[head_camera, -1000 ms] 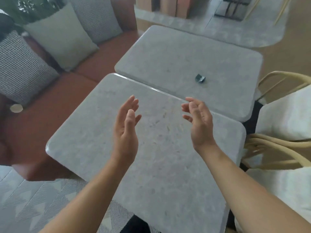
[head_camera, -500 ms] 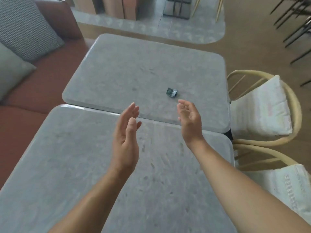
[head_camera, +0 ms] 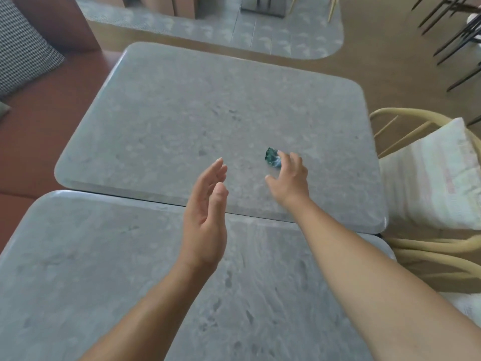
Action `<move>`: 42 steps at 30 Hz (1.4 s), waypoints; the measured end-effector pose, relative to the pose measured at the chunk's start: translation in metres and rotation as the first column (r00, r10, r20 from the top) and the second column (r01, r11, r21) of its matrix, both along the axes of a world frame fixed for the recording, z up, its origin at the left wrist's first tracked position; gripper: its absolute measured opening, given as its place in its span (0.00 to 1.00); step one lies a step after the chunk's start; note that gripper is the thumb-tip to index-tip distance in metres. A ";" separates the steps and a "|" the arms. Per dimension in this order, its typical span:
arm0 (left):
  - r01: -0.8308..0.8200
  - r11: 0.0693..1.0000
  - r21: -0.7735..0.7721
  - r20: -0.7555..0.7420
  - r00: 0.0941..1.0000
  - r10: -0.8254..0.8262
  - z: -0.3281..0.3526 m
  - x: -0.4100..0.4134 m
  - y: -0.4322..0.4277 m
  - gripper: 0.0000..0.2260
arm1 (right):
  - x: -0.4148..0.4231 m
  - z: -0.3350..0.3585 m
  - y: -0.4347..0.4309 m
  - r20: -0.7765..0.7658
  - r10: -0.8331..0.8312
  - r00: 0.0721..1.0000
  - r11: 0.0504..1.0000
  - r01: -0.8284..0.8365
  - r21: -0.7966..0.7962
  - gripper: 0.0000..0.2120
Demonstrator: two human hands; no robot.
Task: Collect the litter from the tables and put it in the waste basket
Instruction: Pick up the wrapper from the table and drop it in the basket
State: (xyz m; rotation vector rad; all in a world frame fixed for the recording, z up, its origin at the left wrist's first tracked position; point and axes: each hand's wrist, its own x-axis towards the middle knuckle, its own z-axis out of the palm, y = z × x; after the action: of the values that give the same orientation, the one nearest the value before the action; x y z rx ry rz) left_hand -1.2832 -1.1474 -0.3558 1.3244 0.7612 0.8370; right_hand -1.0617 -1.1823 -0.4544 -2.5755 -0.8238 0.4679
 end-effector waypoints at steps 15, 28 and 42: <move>-0.037 0.999 -0.010 -0.027 0.999 0.037 -0.021 0.002 0.019 0.21 | -0.005 -0.024 0.015 0.124 0.270 0.955 0.952 -0.246 -0.181 0.15; -0.049 0.999 -0.001 -0.056 0.997 0.049 0.005 -0.034 -0.040 0.21 | -0.058 -0.006 -0.053 -0.051 0.276 0.960 0.945 -0.281 -0.167 0.29; -0.075 0.997 0.026 -0.046 0.996 0.076 0.035 -0.065 -0.082 0.22 | -0.097 -0.014 -0.102 0.047 0.312 0.949 0.930 -0.295 -0.218 0.08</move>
State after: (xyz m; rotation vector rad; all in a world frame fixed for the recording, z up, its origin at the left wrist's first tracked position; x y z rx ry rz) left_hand -1.3479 -1.2292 -0.3211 1.3474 0.8448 0.8805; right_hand -1.1592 -1.2843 -0.4684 -2.6792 -1.2763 0.5691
